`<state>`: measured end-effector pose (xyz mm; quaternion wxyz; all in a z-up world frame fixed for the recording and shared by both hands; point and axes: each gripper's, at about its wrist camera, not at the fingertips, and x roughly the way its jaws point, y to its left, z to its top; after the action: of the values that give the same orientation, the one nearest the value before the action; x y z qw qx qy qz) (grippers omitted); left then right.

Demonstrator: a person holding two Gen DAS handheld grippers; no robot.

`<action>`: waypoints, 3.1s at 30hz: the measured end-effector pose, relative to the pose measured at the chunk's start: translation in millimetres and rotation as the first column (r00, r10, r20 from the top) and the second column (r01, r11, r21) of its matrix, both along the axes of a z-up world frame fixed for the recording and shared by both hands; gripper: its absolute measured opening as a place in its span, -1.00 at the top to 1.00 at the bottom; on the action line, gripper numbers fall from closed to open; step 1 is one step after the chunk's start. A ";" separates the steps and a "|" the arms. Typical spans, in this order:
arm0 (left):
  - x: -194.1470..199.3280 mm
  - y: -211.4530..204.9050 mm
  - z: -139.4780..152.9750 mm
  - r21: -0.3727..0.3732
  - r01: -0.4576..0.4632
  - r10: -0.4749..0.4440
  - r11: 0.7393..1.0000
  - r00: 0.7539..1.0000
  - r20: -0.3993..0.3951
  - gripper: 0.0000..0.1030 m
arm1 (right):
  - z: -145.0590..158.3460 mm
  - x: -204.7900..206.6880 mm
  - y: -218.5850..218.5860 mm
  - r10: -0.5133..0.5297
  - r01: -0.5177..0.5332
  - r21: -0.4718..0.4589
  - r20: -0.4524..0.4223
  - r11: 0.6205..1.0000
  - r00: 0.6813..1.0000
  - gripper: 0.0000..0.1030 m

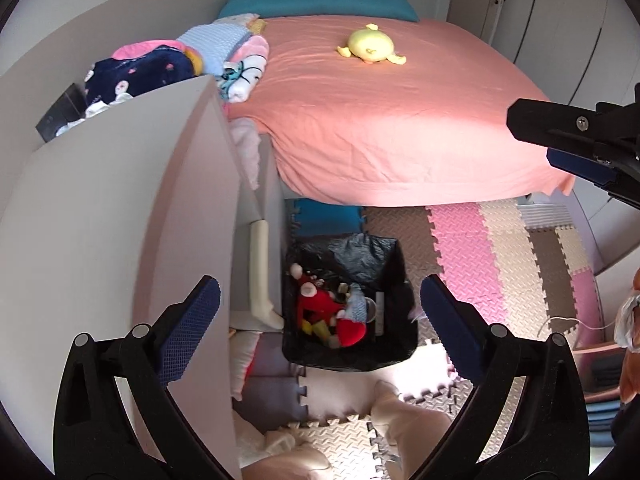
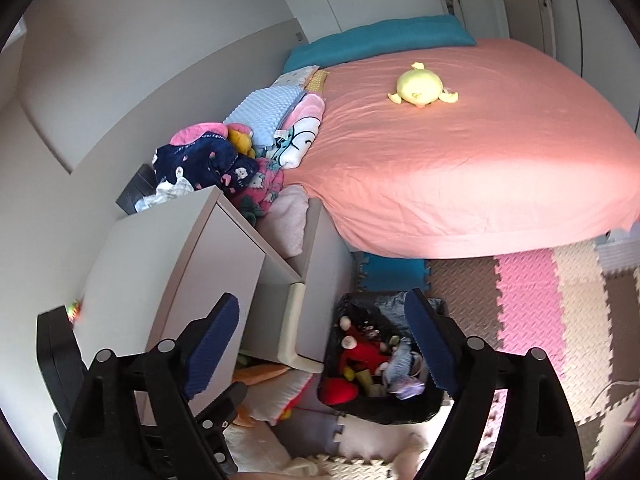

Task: Collect trash
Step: 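Move both grippers back over the table toward the green-orange toy, then grasp the brown bread plush with the left gripper while the right gripper grasps the green-orange toy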

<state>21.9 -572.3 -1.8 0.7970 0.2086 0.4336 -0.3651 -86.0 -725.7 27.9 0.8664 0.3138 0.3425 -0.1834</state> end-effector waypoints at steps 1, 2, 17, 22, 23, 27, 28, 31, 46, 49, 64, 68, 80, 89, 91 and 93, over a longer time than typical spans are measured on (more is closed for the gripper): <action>0.7 2.5 0.3 -0.006 -0.002 0.002 1.000 1.000 -0.009 -0.88 | -0.3 0.9 0.6 0.004 -0.004 0.006 0.001 1.000 1.000 -0.68; 2.3 6.1 1.1 -0.014 -0.008 0.008 1.000 1.000 -0.017 -0.88 | -0.2 2.2 2.0 0.010 -0.010 0.008 0.002 1.000 1.000 -0.69; 25.2 82.9 33.2 -0.113 -0.125 0.127 0.986 0.992 0.006 -0.88 | 29.7 36.3 68.2 0.092 -0.087 -0.044 0.125 0.995 0.988 -0.94; 44.4 126.0 41.9 -0.140 -0.205 0.209 0.969 0.978 0.010 -0.88 | 40.7 57.4 100.1 0.157 -0.144 -0.094 0.139 0.985 0.978 -0.94; 47.9 133.3 42.7 -0.144 -0.219 0.223 0.965 0.975 0.011 -0.88 | 42.2 62.3 106.3 0.167 -0.156 -0.091 0.139 0.984 0.976 -0.94; 64.3 172.3 45.2 -0.167 -0.294 0.300 0.941 0.954 0.007 -0.88 | 45.7 84.3 129.9 0.212 -0.204 -0.082 0.106 0.976 0.971 -0.94; 68.4 181.5 45.9 -0.173 -0.313 0.318 0.934 0.948 0.003 -0.88 | 46.6 90.1 136.8 0.221 -0.213 -0.085 0.099 0.973 0.970 -0.94; 82.6 217.1 47.3 -0.184 -0.381 0.389 0.906 0.921 0.006 -0.88 | 48.7 106.2 157.5 0.273 -0.267 -0.065 0.118 0.961 0.955 -0.94; 143.3 359.3 44.2 -0.205 -0.609 0.627 0.766 0.778 0.029 -0.88 | 34.6 199.7 288.3 0.495 -0.488 -0.106 0.054 0.866 0.867 -0.94; 163.2 387.9 41.6 -0.210 -0.664 0.684 0.717 0.728 0.034 -0.88 | 30.1 216.0 314.1 0.532 -0.524 -0.122 0.044 0.843 0.845 -0.94; 241.1 445.2 22.6 -0.189 -0.780 0.799 0.597 0.599 0.053 -0.88 | 22.1 288.4 389.9 0.644 -0.638 -0.172 -0.027 0.751 0.765 -0.94; 253.3 450.9 22.6 -0.191 -0.786 0.807 0.588 0.587 0.066 -0.88 | 25.6 305.3 400.1 0.653 -0.643 -0.204 -0.024 0.738 0.757 -0.94; 283.1 454.6 14.5 -0.106 -0.793 0.800 0.599 0.596 0.068 -0.12 | 24.2 349.6 413.3 0.678 -0.672 -0.126 0.005 0.730 0.735 -0.94; 274.8 477.2 17.6 -0.176 -0.823 0.837 0.540 0.546 0.012 0.30 | 24.1 383.6 451.1 0.752 -0.742 -0.179 -0.018 0.646 0.659 -0.94; 268.6 482.3 19.9 -0.205 -0.835 0.854 0.510 0.521 0.001 0.30 | 23.4 392.7 464.0 0.765 -0.753 -0.212 -0.037 0.623 0.643 -0.94; 255.4 494.7 22.8 -0.234 -0.845 0.868 0.481 0.497 -0.011 0.30 | 21.7 401.8 473.8 0.775 -0.764 -0.233 -0.058 0.602 0.629 -0.85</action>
<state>277.3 -77.5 20.9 0.9119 -0.1005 0.3948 0.0500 315.8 -251.9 49.6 0.8995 0.0353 0.3985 0.1756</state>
